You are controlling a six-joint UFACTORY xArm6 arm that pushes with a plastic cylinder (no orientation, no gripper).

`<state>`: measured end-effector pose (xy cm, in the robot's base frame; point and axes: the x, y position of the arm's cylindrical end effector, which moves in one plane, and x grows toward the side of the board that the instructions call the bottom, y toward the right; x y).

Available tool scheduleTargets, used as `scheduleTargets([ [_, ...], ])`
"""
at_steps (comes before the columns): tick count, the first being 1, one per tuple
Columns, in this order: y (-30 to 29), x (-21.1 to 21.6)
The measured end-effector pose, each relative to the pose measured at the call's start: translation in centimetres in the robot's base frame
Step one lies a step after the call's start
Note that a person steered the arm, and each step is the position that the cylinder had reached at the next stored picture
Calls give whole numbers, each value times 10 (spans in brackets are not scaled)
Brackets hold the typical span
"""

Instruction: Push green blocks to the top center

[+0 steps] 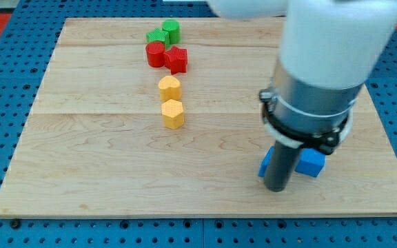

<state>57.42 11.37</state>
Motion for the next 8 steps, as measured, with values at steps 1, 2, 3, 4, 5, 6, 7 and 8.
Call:
scheduleTargets([
  [1,26,7],
  [2,-9,41],
  [3,-29,44],
  [4,-47,44],
  [5,-91,44],
  [6,-145,37],
  [7,-215,-10],
  [8,-282,-77],
])
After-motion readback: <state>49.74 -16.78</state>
